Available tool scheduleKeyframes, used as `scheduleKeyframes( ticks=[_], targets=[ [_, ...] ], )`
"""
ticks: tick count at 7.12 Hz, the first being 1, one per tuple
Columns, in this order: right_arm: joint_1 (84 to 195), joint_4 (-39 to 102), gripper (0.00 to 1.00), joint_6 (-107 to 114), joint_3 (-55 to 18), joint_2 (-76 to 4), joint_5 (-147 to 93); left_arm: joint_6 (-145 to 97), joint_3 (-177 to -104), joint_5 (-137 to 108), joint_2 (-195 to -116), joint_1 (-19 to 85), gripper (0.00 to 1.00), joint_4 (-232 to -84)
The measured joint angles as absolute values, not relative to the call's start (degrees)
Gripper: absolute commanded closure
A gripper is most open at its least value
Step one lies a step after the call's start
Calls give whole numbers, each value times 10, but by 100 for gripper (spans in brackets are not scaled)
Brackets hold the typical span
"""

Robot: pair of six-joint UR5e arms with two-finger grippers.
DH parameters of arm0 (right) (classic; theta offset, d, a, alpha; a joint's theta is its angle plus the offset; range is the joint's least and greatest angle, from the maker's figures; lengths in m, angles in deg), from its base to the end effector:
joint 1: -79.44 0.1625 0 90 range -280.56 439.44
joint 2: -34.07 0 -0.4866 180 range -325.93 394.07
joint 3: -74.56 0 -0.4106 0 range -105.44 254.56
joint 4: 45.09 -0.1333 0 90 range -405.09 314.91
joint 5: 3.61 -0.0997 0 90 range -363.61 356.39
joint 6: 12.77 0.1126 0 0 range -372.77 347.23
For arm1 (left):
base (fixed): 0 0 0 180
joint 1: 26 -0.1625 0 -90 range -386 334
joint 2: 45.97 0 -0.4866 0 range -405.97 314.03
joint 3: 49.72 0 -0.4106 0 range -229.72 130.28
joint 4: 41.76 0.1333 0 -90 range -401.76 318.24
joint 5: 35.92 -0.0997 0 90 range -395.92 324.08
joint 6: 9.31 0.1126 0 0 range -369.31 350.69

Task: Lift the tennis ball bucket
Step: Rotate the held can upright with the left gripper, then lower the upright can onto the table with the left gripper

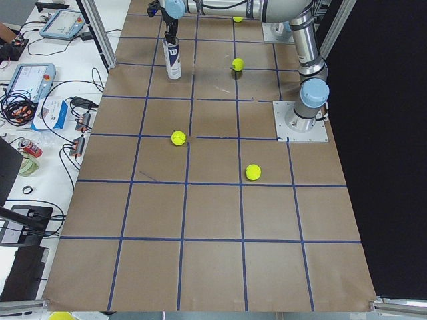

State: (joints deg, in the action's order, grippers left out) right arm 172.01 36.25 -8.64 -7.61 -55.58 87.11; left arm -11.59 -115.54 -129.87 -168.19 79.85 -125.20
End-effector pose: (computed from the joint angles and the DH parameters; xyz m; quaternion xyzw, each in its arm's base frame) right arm 0.1545 -0.5010 0.5879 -0.0135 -0.9998 -0.0099 0.0069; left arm -0.3291 -0.6995 0.4019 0.1185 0.9923 0.0073 0.0361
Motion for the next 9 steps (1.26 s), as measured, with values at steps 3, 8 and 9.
scheduleKeyframes(
  ticks=[3,8,9],
  targets=[
    [1720,361,0,-87,-77,-556,869,-90,-1134,-1295,-1698,799,95,-1251],
    [1720,362,0,-86,-77,-555,869,-99,-1137,-1291,-1704,800,51,-1248],
    [1720,364,0,-85,-78,-555,869,-96,-1139,-1291,-1702,800,38,-1250]
  ],
)
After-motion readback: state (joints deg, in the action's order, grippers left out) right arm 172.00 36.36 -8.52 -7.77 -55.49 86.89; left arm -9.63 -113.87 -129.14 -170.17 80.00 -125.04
